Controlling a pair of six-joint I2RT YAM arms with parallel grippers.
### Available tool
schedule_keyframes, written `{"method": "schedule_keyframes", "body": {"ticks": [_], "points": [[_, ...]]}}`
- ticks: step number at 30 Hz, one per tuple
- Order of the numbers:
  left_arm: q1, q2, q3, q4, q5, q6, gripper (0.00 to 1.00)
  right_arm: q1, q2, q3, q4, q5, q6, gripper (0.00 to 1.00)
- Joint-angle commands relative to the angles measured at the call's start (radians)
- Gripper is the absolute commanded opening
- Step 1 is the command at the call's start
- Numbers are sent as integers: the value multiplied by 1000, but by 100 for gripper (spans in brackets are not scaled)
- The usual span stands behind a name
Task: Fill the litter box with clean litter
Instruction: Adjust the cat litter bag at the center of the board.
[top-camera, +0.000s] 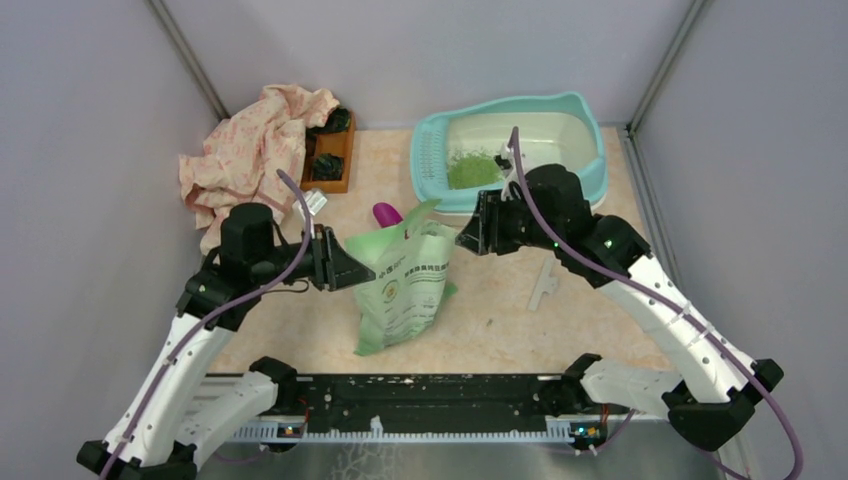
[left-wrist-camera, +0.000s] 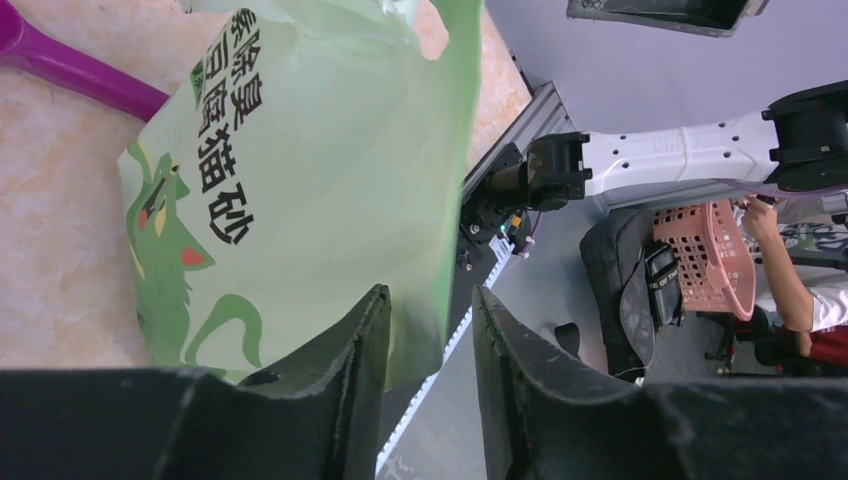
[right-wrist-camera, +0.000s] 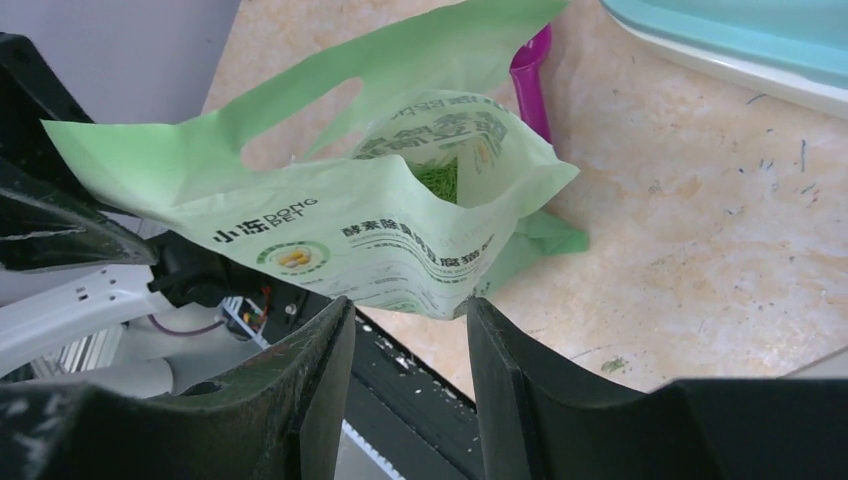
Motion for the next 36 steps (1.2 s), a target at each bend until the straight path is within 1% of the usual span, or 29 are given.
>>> {"method": "schedule_keyframes", "body": {"ticks": [1, 3, 5, 6, 7, 11, 15, 16, 17, 18, 19, 22, 27, 28, 29, 30, 32, 33, 36], "points": [[1, -27, -9, -8, -17, 17, 44, 5, 1, -18, 17, 70, -28, 45], [0, -34, -22, -14, -42, 24, 48, 5, 14, -37, 28, 93, -37, 45], [-1, -42, -46, -2, -59, 19, 62, 5, 22, -52, 44, 105, -38, 46], [-2, -44, -57, 5, -66, 17, 72, 5, 23, -64, 57, 111, -40, 46], [-4, -46, -68, 13, -80, 18, 75, 5, 22, -73, 67, 122, -40, 46], [-22, -44, -104, 27, -169, 26, 74, 4, 8, -122, 108, 151, -65, 47], [-51, -25, -144, 90, -207, 10, 74, -20, -34, -216, 189, 126, -82, 48], [-63, -14, -152, 112, -214, 5, 77, -36, -41, -242, 208, 109, -79, 49], [-78, -5, -155, 129, -227, -1, 84, -55, -48, -264, 229, 85, -73, 49], [-95, 7, -154, 144, -239, -4, 93, -78, -54, -286, 239, 60, -69, 49], [-113, 17, -151, 164, -255, -7, 98, -103, -58, -306, 252, 25, -67, 49], [-150, 46, -150, 194, -309, -7, 99, -139, -79, -357, 292, -32, -69, 49], [-172, 75, -151, 215, -350, 2, 99, -143, -86, -396, 322, -58, -79, 49], [-171, 79, -151, 209, -365, 4, 95, -143, -86, -401, 325, -57, -80, 49], [-173, 82, -154, 208, -370, 11, 84, -144, -86, -406, 329, -58, -82, 49], [-173, 91, -155, 209, -376, 16, 62, -146, -86, -410, 335, -59, -84, 49], [-173, 106, -143, 187, -401, 15, 6, -150, -86, -417, 337, -42, -85, 48], [-174, 115, -137, 177, -411, 18, 0, -154, -86, -419, 334, -31, -84, 48], [-174, 123, -106, 170, -436, 57, 0, -163, -96, -430, 333, -12, -85, 48]]}}
